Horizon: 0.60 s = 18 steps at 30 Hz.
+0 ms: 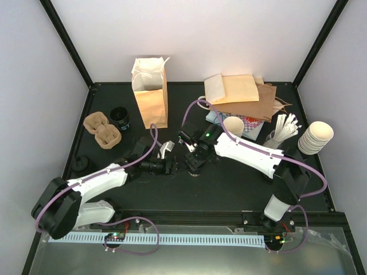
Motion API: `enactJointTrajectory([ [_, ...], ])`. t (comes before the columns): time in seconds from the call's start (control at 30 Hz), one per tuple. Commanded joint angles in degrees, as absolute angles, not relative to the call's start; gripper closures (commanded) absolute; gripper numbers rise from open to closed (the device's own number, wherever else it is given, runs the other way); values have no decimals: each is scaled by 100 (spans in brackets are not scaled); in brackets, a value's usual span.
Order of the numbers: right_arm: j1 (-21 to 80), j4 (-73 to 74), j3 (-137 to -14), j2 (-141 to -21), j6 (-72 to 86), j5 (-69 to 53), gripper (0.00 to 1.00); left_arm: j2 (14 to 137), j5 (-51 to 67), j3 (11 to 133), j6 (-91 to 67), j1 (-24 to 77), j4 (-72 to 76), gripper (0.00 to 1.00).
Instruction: Pack the takeout coffee
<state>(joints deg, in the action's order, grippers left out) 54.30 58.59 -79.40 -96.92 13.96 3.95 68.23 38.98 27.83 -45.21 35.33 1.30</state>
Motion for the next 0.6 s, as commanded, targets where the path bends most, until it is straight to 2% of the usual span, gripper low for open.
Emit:
enactJointTrajectory([
  [0.0,5460,5727,-7589,-9976,1324,271,34,6772,3898,3024,-4508,3407,93,24],
  [0.3,5467,5654,-7558,-9966,1228,198,34,6901,4026,2860,-5036,2808,800,29],
  [0.57,5466,5638,-7566,-9969,1199,198,34,7627,4532,3104,-5024,2768,1270,25],
])
